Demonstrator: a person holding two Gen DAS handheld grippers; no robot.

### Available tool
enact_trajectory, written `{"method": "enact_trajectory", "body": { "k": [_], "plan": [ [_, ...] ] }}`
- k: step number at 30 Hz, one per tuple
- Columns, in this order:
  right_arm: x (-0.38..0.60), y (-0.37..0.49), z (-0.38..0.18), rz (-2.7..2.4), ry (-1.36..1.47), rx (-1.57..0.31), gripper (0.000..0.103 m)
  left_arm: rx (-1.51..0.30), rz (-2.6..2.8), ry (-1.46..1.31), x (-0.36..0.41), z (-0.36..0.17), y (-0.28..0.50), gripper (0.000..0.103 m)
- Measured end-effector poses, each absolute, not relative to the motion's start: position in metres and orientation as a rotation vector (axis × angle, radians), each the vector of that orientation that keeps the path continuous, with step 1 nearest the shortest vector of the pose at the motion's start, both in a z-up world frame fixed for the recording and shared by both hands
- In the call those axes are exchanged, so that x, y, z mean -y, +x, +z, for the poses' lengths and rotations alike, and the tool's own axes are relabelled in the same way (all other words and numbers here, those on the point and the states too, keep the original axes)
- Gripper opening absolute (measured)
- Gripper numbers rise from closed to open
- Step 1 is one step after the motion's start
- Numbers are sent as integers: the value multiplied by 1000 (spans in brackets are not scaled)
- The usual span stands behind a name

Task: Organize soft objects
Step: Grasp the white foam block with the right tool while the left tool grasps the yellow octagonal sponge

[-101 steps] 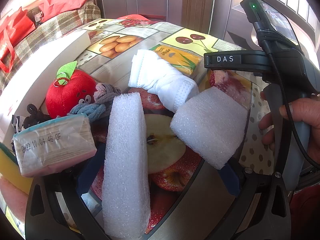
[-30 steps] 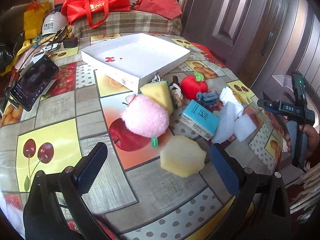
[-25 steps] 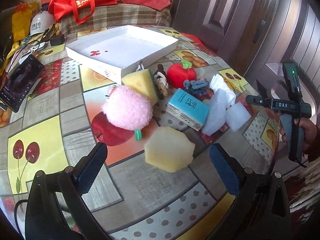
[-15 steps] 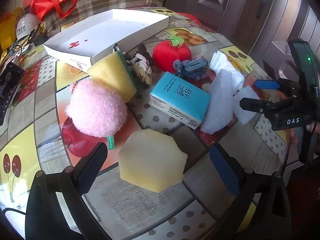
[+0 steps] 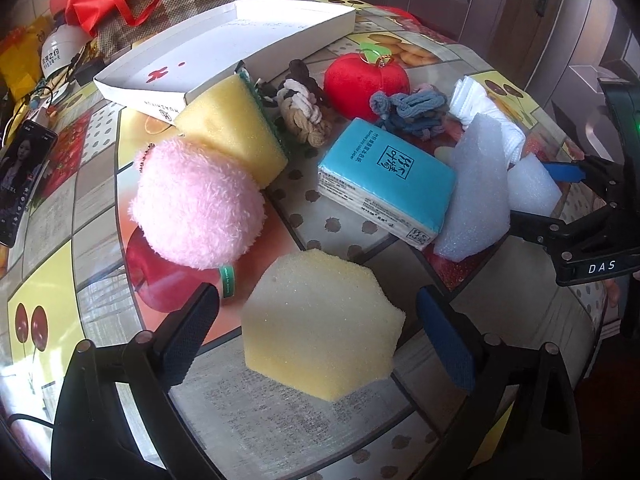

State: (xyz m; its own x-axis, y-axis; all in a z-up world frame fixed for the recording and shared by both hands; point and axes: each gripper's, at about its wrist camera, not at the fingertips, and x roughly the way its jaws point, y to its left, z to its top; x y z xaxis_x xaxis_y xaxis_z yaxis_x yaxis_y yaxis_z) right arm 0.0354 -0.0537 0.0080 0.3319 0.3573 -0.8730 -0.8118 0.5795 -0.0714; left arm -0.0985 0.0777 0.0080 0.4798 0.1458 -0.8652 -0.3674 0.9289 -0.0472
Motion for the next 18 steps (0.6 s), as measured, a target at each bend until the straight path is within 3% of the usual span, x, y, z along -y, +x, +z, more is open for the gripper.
{"method": "enact_trajectory", "body": {
  "k": [3,5,7,18],
  "plan": [
    [55,33,10,830,-549,-944,94,-1016,305,-237,-77,8,-100,88],
    [56,32,11,831,-546,-939,92,-1005,301,-233,-78,9,-101,80],
    [58,30,11,833,-545,-934,91,-992,291,-238,-79,12,-104,66],
    [82,34,43,805,-438,-870,90,-920,282,-281,-81,30,-123,60]
  ]
}}
